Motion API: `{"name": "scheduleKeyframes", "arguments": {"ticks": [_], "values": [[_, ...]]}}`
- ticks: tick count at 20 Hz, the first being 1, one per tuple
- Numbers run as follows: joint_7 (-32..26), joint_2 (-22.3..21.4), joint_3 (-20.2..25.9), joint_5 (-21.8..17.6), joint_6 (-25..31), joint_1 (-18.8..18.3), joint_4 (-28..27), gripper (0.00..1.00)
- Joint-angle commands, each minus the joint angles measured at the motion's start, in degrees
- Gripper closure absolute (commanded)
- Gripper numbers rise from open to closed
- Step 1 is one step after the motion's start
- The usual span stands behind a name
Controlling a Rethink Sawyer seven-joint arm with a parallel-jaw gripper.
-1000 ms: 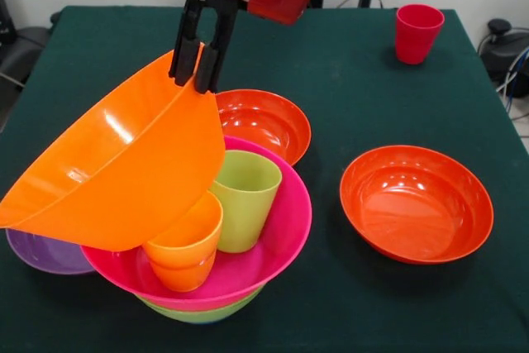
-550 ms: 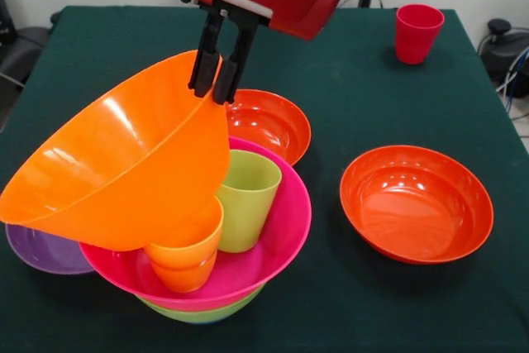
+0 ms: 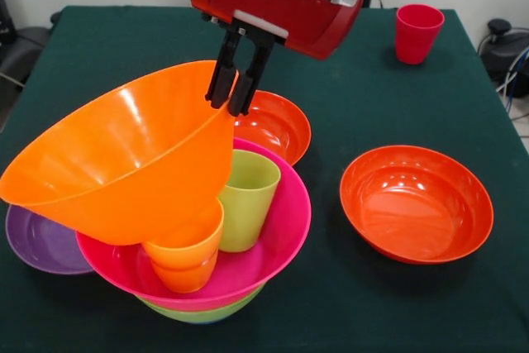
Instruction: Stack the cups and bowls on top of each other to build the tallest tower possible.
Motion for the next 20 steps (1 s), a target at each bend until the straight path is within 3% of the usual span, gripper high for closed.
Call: {"name": "scheduleKeyframes", "arguments": {"ticks": [1,9,20], "values": [[10.8,1.6,2.0,0.5,-0.3,2.0,3.4,1.00],[12.2,0.9,1.3,0.6,-1.3,3.0,5.4,1.00],[14.0,3.6,0.3,1.4,0.7,3.9,0.8,1.00]]}}
